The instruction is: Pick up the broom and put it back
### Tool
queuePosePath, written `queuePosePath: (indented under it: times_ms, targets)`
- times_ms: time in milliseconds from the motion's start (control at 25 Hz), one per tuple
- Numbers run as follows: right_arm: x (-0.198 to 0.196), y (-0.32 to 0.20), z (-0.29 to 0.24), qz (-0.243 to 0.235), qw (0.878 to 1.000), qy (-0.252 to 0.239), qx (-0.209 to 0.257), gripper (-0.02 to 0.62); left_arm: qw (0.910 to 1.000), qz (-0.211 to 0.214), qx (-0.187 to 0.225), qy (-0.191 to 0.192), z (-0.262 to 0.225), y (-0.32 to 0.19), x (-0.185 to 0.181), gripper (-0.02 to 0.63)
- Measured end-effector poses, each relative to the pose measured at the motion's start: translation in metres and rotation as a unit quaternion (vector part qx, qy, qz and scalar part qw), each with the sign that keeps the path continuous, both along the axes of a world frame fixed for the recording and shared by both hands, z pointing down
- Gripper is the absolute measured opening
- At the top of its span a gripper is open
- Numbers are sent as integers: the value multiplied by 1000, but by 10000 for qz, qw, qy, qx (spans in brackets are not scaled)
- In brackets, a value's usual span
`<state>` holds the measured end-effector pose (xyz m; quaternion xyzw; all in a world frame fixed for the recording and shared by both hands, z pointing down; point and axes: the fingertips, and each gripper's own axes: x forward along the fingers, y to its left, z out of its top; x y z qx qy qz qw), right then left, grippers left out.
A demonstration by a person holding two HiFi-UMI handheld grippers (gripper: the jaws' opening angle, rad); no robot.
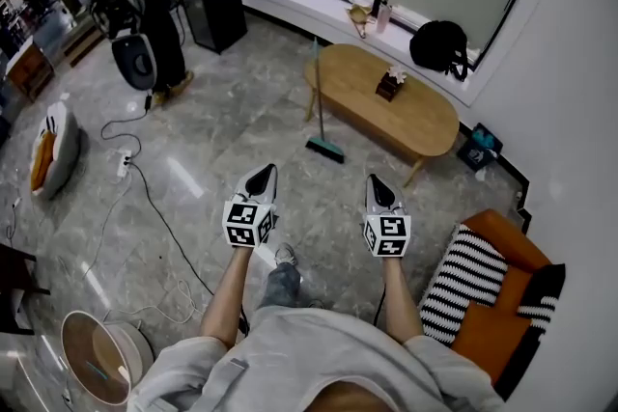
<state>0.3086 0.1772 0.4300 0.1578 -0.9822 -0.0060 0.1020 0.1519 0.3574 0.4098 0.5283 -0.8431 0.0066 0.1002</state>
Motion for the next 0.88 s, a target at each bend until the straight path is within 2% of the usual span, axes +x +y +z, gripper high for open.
queuePosePath:
  times_ms: [520,880]
  targets:
    - [-156,-58,-14,199,9997,-13,141,2,9997,219,130,-45,-12,-69,-161,-2]
    - [-238,-82,-17,345,9992,-66,210,2,9992,337,182,-69,-13,-95,-248,-2]
